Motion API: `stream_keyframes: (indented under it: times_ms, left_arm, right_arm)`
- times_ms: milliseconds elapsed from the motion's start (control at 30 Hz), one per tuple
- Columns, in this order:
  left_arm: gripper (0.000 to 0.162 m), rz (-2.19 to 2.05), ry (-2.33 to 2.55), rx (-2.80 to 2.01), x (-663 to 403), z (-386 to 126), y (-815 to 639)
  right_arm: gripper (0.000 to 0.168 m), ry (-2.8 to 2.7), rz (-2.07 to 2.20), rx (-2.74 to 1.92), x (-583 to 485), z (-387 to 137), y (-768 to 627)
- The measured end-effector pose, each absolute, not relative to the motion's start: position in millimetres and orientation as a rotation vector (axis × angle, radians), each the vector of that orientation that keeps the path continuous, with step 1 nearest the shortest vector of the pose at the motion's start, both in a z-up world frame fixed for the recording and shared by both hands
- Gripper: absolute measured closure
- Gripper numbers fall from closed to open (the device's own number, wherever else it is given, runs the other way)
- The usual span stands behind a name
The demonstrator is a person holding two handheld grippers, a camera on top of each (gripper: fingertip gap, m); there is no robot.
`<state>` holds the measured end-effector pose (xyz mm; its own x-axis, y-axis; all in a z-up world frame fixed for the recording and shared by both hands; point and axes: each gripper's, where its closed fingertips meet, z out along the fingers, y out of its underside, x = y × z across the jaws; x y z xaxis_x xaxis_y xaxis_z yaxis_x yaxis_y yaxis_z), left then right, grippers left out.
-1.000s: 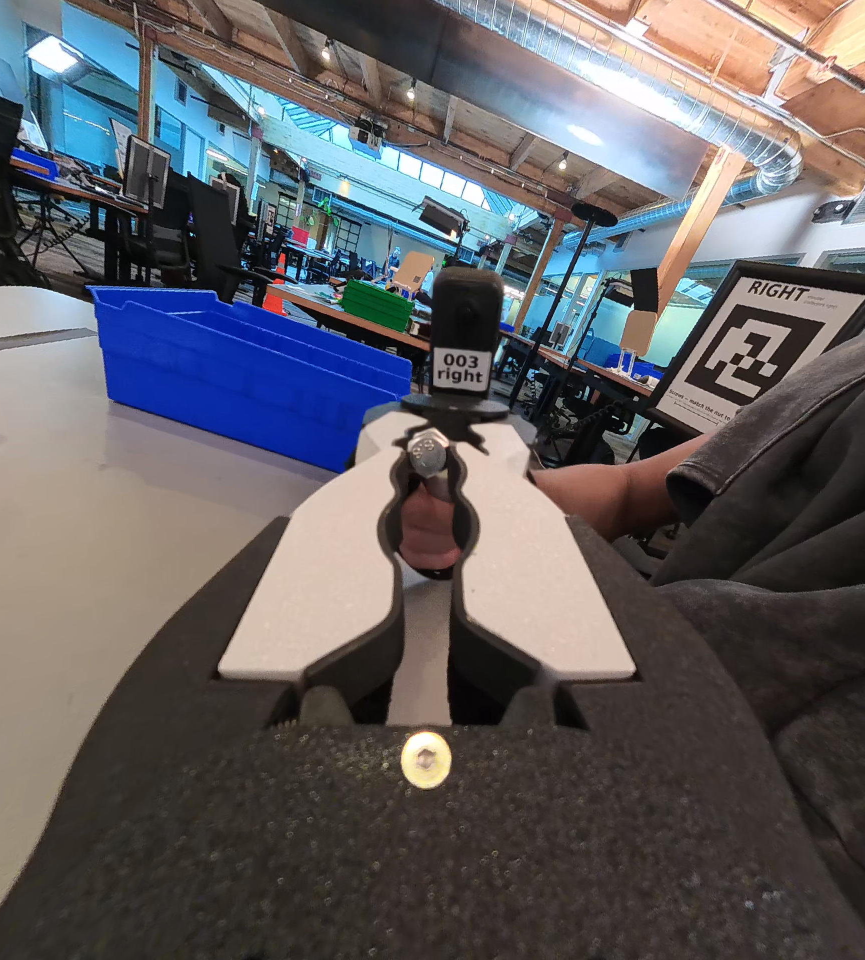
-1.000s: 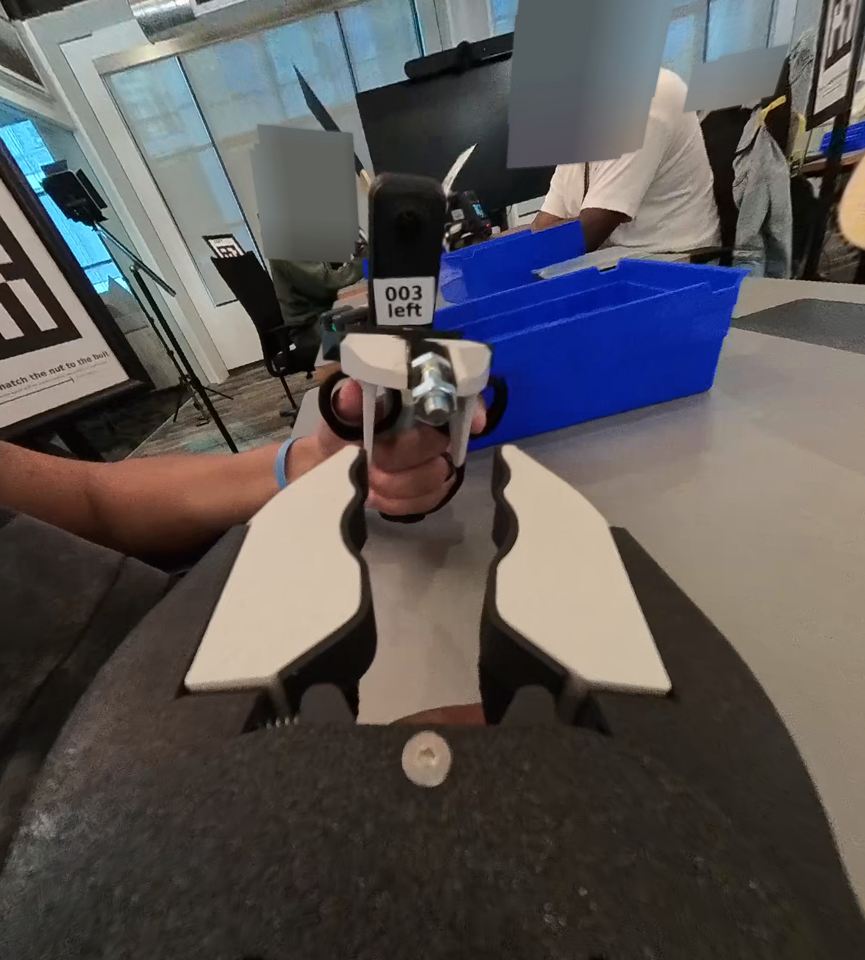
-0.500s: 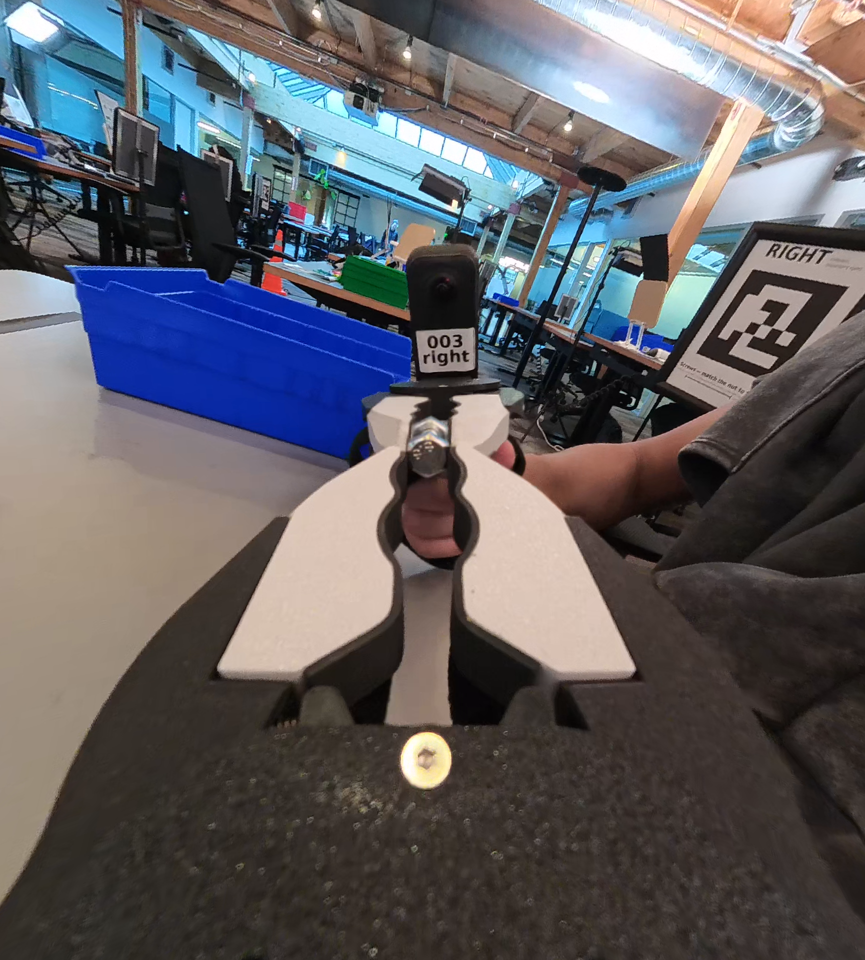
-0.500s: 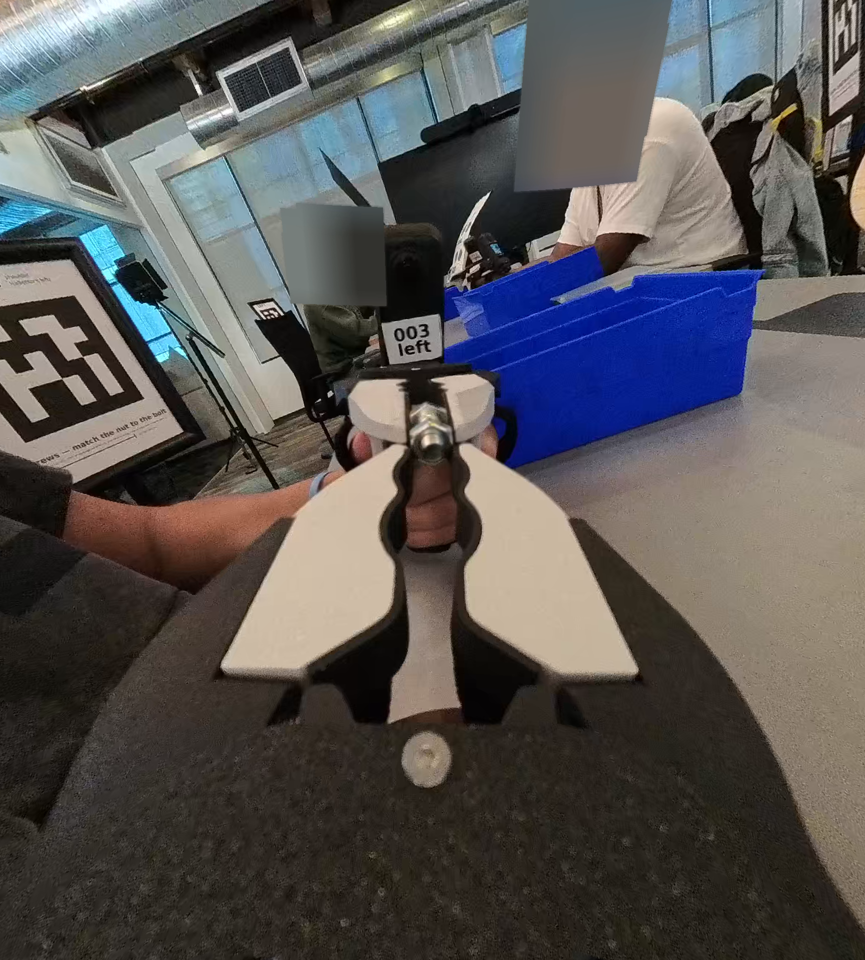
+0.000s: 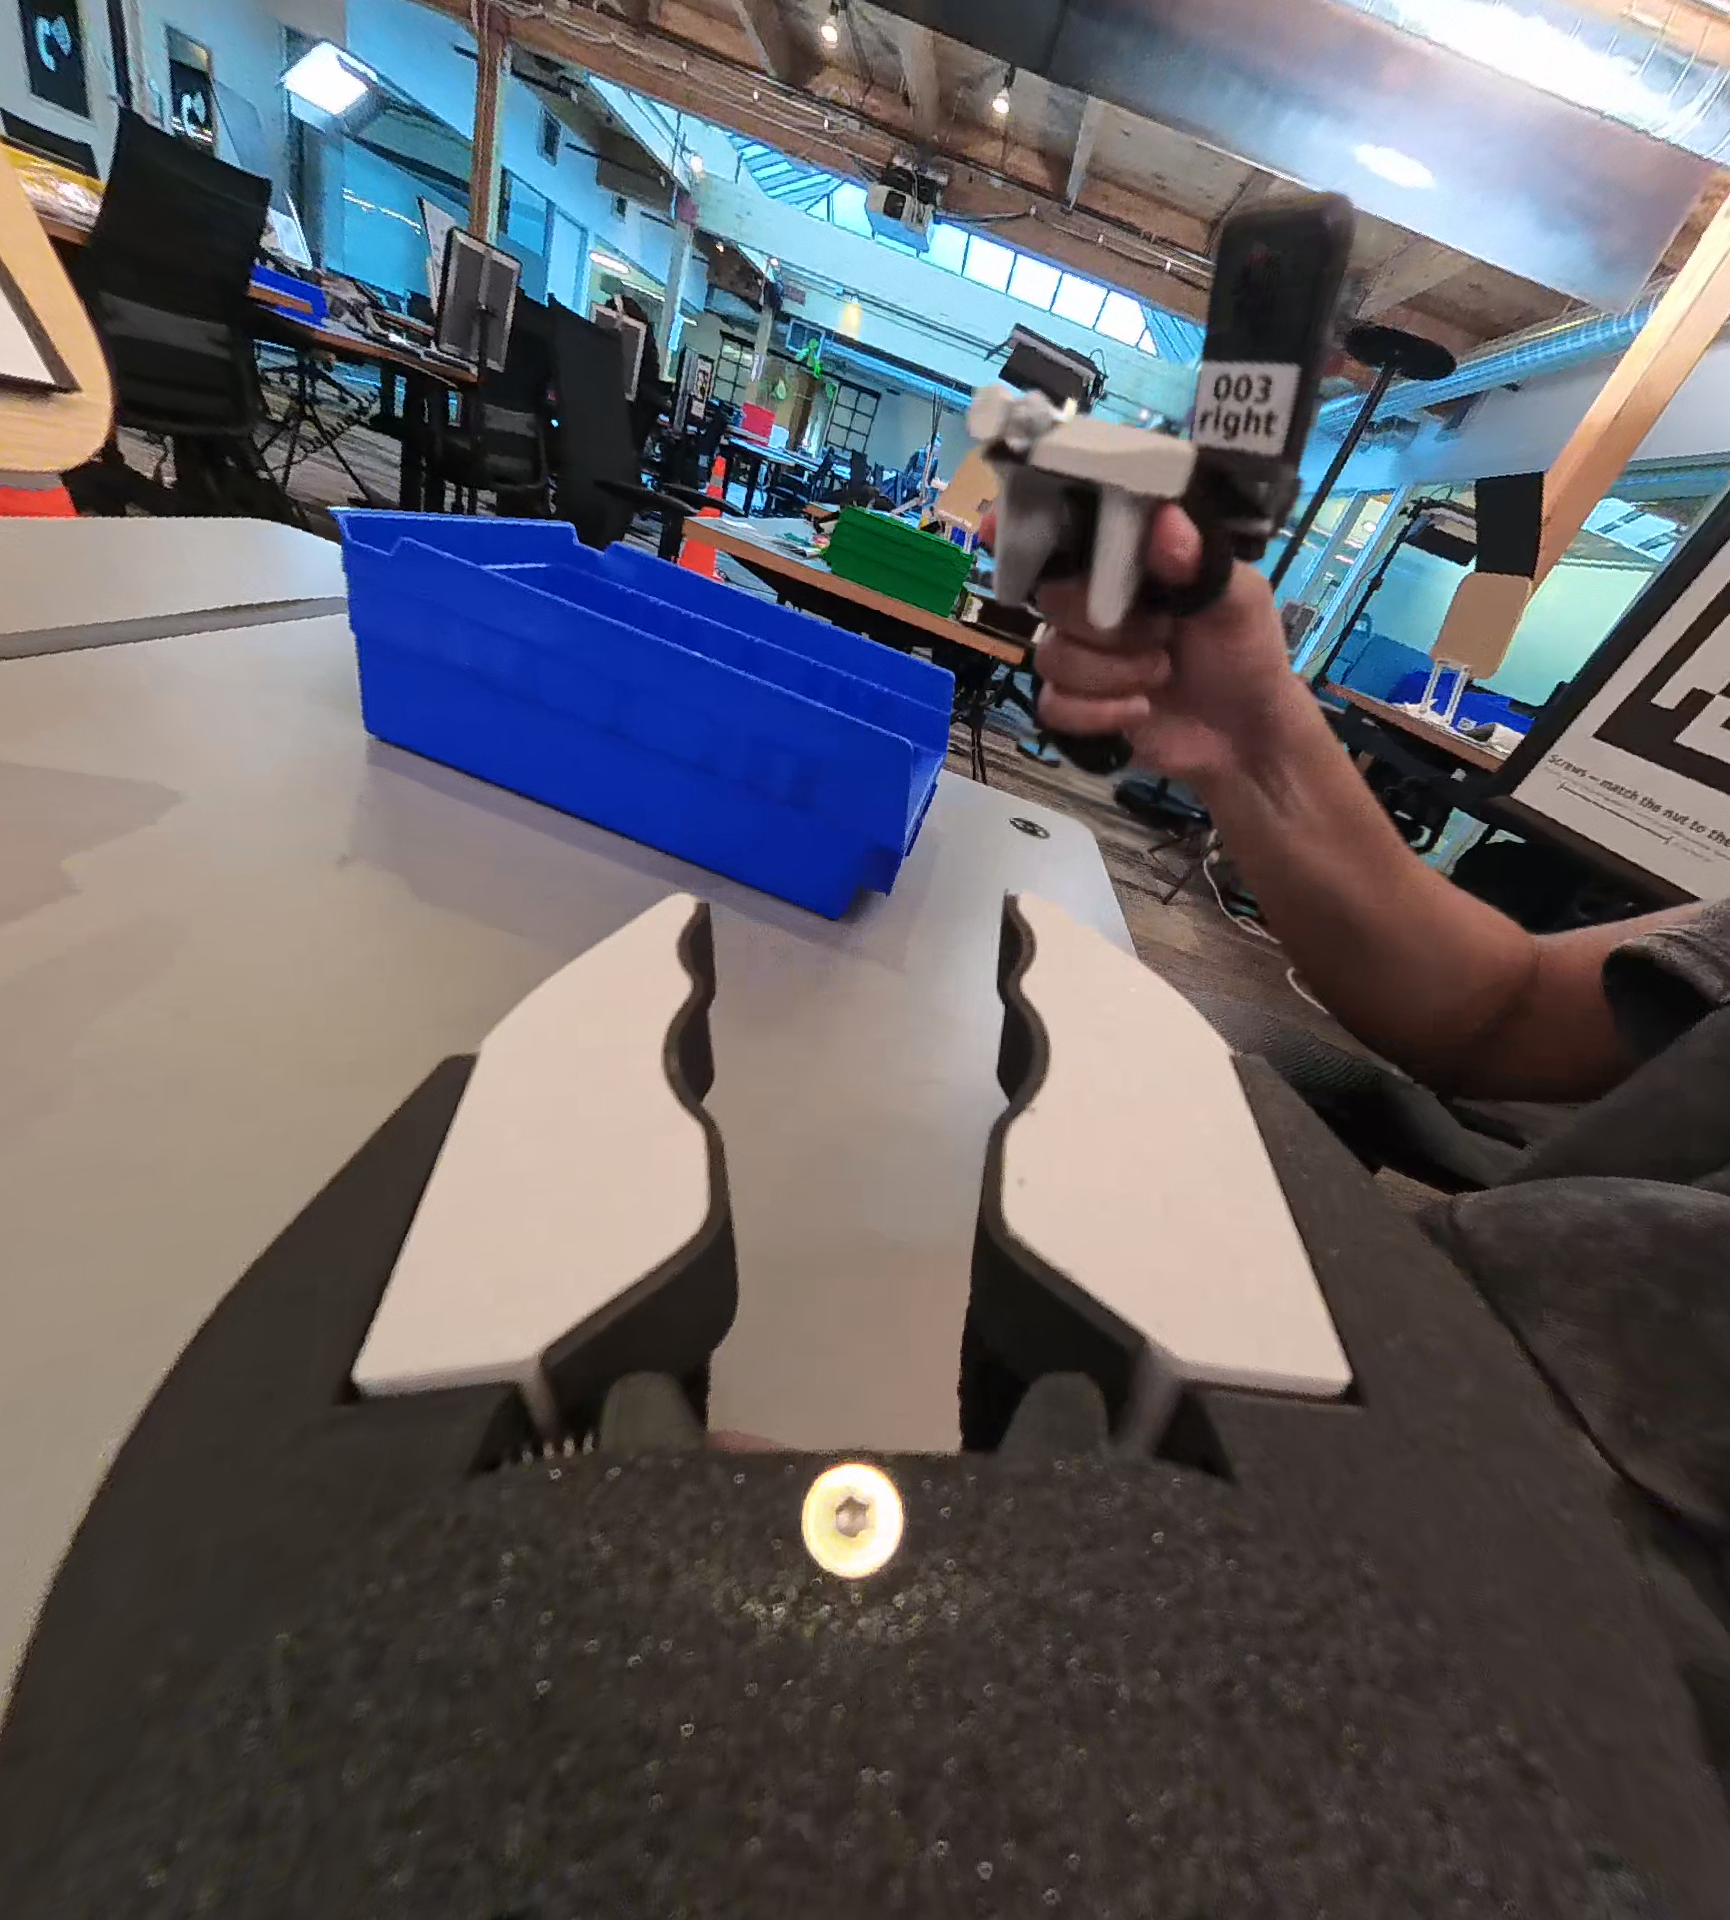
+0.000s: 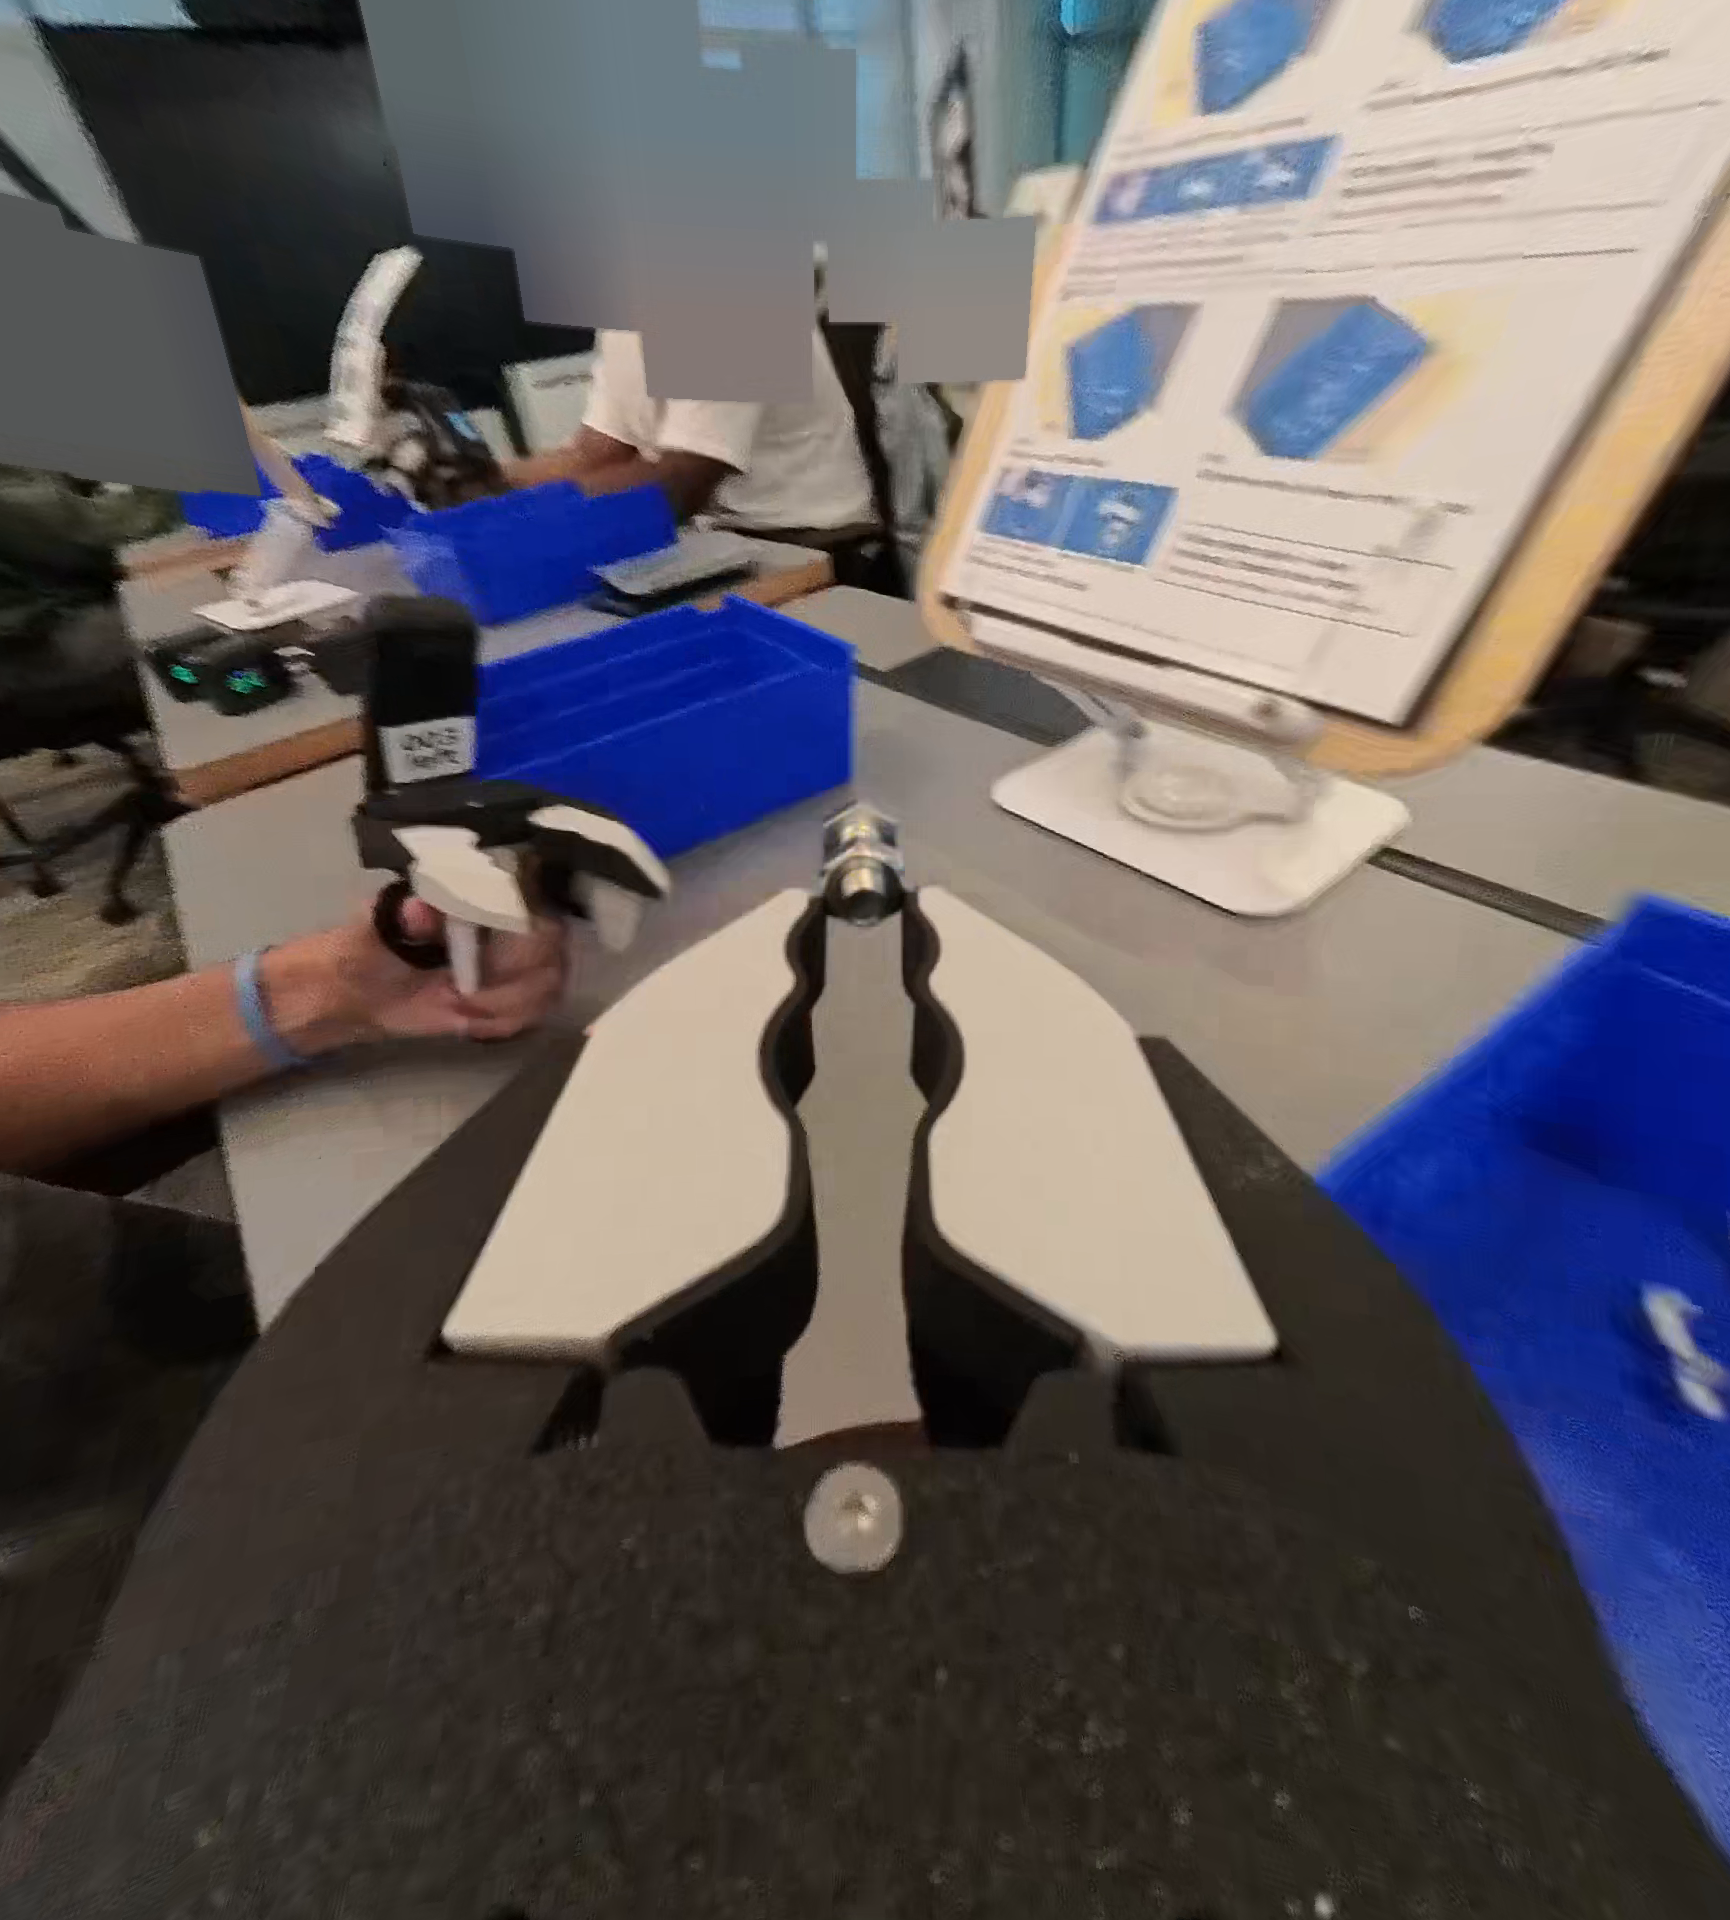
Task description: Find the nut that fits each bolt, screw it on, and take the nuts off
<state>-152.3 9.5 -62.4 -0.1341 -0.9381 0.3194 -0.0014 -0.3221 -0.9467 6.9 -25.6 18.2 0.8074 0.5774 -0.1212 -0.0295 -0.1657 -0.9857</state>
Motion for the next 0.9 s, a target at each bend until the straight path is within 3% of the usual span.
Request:
stream_keyframes:
  times_ms: [200,400,833,900]
  left_arm:
    - [0.116,-1.567,1.118,-1.369,-149,-63,7]
    - [0.116,-1.562,1.112,-1.383,-148,-65,9]
    - [0.118,-1.544,1.126,-1.410,-147,-70,9]
    - [0.118,-1.533,1.136,-1.423,-145,-73,8]
  right_arm:
    - [0.154,-0.372,0.211,-2.295,152,-73,-15]
    - [0.153,-0.677,0.031,-2.793,166,-146,-5]
    - [0.152,-0.450,0.263,-2.756,148,-180,26]
    - [0.143,-0.416,0.232,-2.757,156,-182,17]
